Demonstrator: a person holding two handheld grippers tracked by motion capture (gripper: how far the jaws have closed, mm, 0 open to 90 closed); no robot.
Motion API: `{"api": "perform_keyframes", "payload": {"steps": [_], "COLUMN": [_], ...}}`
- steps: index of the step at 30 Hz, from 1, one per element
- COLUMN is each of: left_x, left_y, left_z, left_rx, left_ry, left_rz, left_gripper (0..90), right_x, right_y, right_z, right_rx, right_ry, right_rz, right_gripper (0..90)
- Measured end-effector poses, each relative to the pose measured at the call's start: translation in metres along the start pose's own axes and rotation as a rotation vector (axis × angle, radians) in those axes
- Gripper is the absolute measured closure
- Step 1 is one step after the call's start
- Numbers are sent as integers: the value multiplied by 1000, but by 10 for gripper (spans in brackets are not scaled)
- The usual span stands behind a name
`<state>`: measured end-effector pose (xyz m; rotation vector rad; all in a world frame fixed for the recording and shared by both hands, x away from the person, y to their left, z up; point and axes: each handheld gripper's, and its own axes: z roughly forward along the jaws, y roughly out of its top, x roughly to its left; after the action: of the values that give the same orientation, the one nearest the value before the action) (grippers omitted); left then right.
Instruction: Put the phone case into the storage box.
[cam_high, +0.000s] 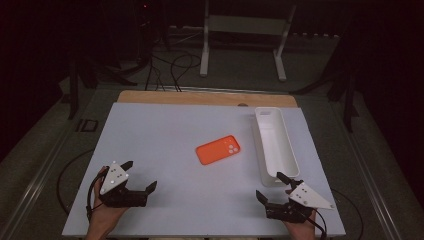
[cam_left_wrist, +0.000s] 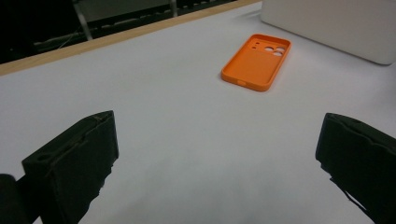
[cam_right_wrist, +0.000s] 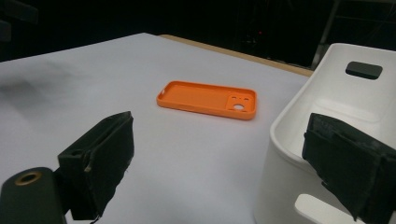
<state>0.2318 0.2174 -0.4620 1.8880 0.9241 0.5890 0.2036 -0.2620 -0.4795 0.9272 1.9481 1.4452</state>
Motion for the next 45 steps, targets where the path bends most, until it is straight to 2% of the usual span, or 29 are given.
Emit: {"api": "perform_keyframes", "payload": {"steps": [5,15,21,29,45], "left_x": [0,-2,-1,1,-1], "left_y": [6,19,22,30,42], "left_z": [3,14,24,35,47], "left_rx": [-6,8,30,48,44], "left_ry": [-14,-29,-39,-49,-66], "left_rz": [-14,5,12,3,26], "left_gripper": [1,1,1,1,1], "right_x": [0,-2,-2,-3,-5], "right_y": [-1,-1,-1,-1,-2], "right_z": [1,0,0,1,0], "right_rx": [1,-2,-1,-3,-2], "right_ry": [1,-14,-28,-39,-43], "right_rz": [-4,8,-2,2,18], "right_gripper": [90,90,90,90,90]}}
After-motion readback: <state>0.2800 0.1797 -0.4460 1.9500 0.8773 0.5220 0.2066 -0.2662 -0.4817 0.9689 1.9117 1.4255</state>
